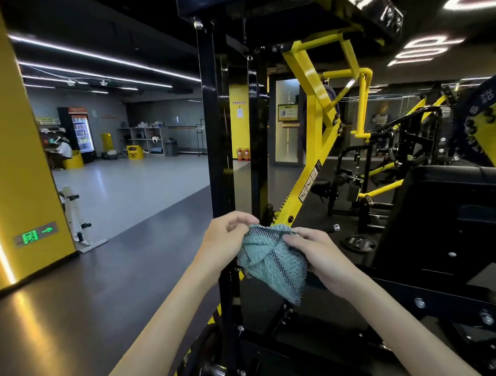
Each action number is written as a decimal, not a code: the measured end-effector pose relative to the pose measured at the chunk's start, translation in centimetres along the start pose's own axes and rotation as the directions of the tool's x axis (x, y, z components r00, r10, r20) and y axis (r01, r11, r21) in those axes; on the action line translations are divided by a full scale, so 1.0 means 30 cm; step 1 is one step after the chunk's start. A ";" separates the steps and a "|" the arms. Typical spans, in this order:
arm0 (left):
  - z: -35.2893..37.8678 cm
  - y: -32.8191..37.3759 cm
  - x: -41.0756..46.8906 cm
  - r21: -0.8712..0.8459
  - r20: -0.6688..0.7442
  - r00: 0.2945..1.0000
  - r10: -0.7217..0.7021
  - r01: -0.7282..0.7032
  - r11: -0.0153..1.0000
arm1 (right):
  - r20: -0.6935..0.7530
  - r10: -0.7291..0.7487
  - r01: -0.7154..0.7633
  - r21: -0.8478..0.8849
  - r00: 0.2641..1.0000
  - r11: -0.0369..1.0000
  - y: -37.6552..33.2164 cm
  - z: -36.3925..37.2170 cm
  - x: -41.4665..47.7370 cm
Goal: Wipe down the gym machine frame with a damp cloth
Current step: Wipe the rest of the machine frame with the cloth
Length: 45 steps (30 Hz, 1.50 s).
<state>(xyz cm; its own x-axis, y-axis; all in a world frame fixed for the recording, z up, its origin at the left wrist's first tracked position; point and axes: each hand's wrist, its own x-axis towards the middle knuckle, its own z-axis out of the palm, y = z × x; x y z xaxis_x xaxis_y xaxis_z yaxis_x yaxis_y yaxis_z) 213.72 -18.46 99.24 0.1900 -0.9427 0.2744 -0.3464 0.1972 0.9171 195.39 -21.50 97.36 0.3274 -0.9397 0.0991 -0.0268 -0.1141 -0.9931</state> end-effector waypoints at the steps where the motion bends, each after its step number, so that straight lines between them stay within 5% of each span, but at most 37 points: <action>1: 0.007 -0.009 0.016 -0.021 0.027 0.999 -0.029 0.029 0.999 | 0.004 -0.007 0.007 0.000 1.000 1.000 0.002 -0.009 0.024; 9: 0.124 -0.099 0.189 0.142 0.329 0.944 0.000 -0.050 0.989 | 0.120 -0.016 0.031 -0.127 0.993 0.991 0.007 -0.131 0.296; 14: 0.188 -0.087 0.338 0.216 0.181 0.981 -0.072 0.032 0.976 | 0.265 0.029 0.048 -0.278 0.964 0.959 -0.006 -0.276 0.481; 18: 0.205 -0.073 0.431 0.057 0.126 0.975 -0.181 0.175 0.983 | 0.483 0.131 0.087 -0.404 0.866 0.911 -0.029 -0.376 0.602; 21: 0.204 -0.082 0.492 -0.102 0.095 0.967 -0.236 0.245 0.964 | 0.545 0.123 0.076 -0.328 0.829 0.942 -0.008 -0.386 0.686; 26: 0.182 -0.075 0.602 -0.307 0.015 0.987 -0.160 0.157 0.939 | 0.565 0.073 0.116 -0.292 0.822 0.949 0.014 -0.348 0.791; 39: 0.126 -0.057 0.793 0.137 -0.181 0.982 0.052 -0.028 0.990 | 0.591 -0.068 0.138 -0.075 0.804 0.988 -0.034 -0.199 0.963; 45: 0.059 -0.078 0.789 0.103 0.095 0.990 0.102 -0.111 0.988 | 0.622 -0.061 -0.131 0.258 0.781 0.957 -0.067 -0.187 1.062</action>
<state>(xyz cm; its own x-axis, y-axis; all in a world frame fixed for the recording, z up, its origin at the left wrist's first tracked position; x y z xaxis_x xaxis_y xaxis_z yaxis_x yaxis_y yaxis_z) 217.38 -41.69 103.08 0.0652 -0.9391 0.3374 -0.4580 0.2722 0.8463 200.57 -53.01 102.85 0.8447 -0.5260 0.0992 0.1752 0.0966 -0.9798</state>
